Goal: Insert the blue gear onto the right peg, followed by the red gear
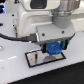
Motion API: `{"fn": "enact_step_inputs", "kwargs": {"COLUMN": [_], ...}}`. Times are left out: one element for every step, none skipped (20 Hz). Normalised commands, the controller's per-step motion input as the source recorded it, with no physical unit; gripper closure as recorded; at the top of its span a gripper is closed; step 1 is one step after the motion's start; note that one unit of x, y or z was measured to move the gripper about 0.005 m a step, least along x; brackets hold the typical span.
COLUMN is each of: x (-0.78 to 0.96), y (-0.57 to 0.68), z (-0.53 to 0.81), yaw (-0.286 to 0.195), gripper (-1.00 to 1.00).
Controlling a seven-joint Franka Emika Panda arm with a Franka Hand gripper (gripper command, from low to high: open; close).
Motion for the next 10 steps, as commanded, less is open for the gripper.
{"fn": "enact_step_inputs", "kwargs": {"x": [0.00,0.00,0.28,0.28,0.26,0.23,0.29,0.29,0.30,0.27], "y": [-0.04,0.00,-0.13,-0.11,-0.14,-0.08,-0.06,-0.06,-0.06,-0.03], "z": [0.24,0.27,0.24,0.06,-0.10,0.04,-0.01,-0.01,-0.01,-0.03], "yaw": [0.000,0.000,0.000,0.000,0.000,0.000,0.000,0.000,0.000,0.000], "gripper": [1.00,1.00,1.00,1.00,1.00,1.00,1.00,1.00,1.00,1.00]}}
